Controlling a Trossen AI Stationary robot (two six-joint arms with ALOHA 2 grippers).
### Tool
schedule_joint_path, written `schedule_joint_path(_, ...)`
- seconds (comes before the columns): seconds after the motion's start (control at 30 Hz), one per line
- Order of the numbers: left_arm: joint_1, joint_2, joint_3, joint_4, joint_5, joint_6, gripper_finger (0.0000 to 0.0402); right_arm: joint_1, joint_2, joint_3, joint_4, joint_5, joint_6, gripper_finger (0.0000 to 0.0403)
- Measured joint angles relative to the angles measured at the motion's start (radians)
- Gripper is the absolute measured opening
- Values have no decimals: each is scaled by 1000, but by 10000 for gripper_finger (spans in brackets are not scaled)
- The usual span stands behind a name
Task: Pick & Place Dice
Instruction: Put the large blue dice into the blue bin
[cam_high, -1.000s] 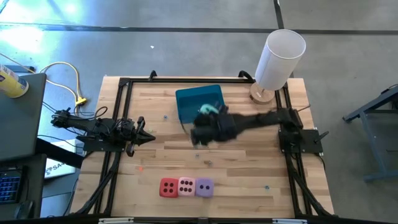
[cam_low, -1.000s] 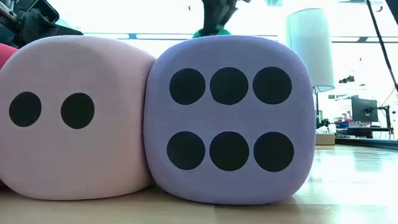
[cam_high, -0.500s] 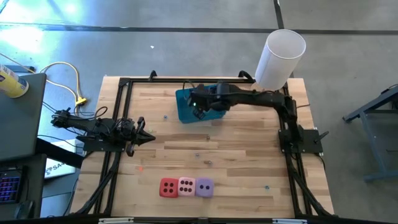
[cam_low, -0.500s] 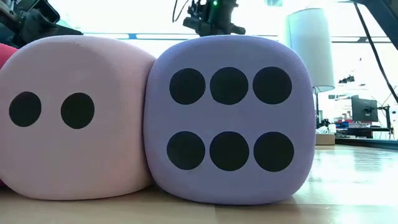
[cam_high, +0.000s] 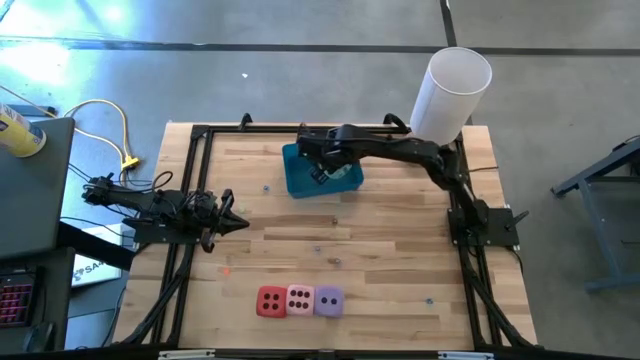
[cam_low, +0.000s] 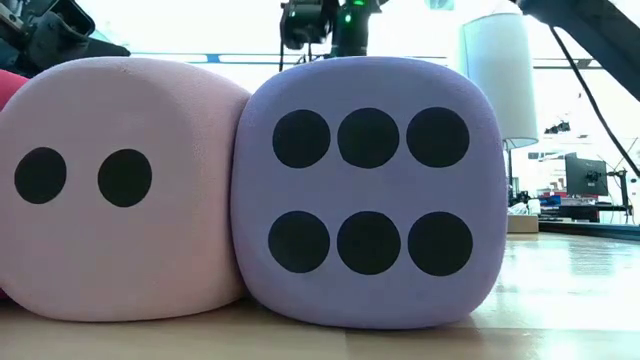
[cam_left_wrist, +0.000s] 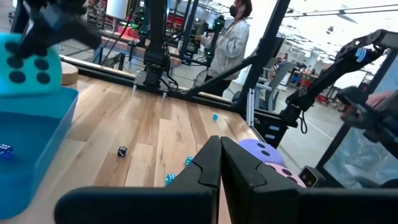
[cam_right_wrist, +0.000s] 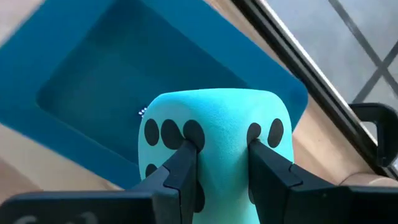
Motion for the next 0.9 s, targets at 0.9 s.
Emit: schedule_joint_path(0.9,0,0,0,-1,-6,11,0,-62,26,0,32,13,132,84)
